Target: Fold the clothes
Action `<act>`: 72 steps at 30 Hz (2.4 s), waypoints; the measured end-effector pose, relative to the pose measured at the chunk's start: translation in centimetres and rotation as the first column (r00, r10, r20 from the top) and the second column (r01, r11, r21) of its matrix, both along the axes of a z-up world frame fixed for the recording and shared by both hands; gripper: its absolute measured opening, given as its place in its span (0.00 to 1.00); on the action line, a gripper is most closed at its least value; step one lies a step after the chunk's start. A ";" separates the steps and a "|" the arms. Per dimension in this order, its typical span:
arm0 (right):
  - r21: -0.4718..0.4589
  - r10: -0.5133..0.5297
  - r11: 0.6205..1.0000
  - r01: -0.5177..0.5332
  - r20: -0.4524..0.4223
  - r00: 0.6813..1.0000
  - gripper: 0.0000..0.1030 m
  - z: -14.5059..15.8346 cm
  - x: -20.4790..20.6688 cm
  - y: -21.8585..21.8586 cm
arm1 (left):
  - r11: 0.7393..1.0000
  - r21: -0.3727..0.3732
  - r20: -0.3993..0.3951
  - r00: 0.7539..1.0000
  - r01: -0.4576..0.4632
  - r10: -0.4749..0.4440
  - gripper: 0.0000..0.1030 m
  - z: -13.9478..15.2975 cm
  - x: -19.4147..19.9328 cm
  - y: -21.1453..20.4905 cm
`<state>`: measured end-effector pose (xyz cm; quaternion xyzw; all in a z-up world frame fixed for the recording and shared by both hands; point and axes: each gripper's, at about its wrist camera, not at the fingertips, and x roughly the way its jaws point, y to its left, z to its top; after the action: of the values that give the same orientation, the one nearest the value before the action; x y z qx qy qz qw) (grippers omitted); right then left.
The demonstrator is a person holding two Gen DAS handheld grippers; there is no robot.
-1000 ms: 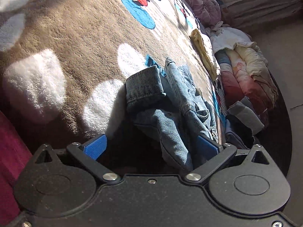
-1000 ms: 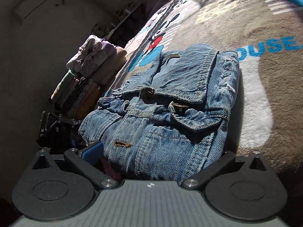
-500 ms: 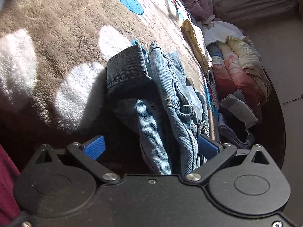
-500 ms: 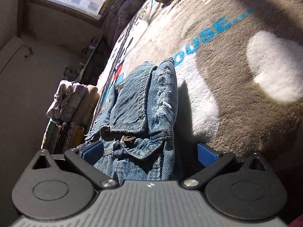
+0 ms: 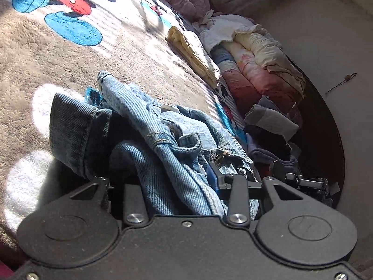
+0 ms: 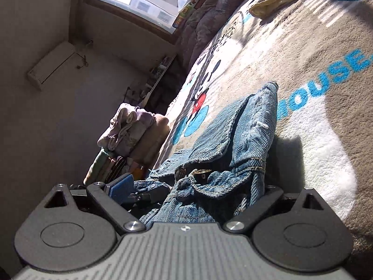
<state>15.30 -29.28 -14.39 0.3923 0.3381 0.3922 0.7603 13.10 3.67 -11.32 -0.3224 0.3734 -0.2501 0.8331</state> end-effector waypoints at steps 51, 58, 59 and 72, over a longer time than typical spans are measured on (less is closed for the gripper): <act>-0.312 -0.224 0.897 0.312 0.285 0.932 0.39 -1.6 25.4 2.3 | 0.873 0.453 0.331 0.943 -0.184 0.027 0.06 0.8 23.9 1.5; -0.215 -0.175 0.937 0.277 0.396 0.901 0.27 0.5 22.9 2.0 | 0.908 0.396 0.372 0.928 -0.134 -0.025 0.04 1.6 20.7 2.9; -0.197 -0.170 0.943 0.268 0.406 0.898 0.26 0.8 22.5 1.9 | 0.913 0.386 0.380 0.924 -0.129 -0.030 0.04 1.7 19.9 3.2; -0.159 -0.088 0.972 0.176 0.447 0.890 0.23 2.7 13.8 1.9 | 0.937 0.334 0.416 0.908 -0.103 -0.048 0.03 2.2 9.0 3.5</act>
<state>29.10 -27.36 -11.72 0.2402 0.1684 0.3824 0.8762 22.14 7.18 -9.09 -0.1142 0.2202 -0.2313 0.9407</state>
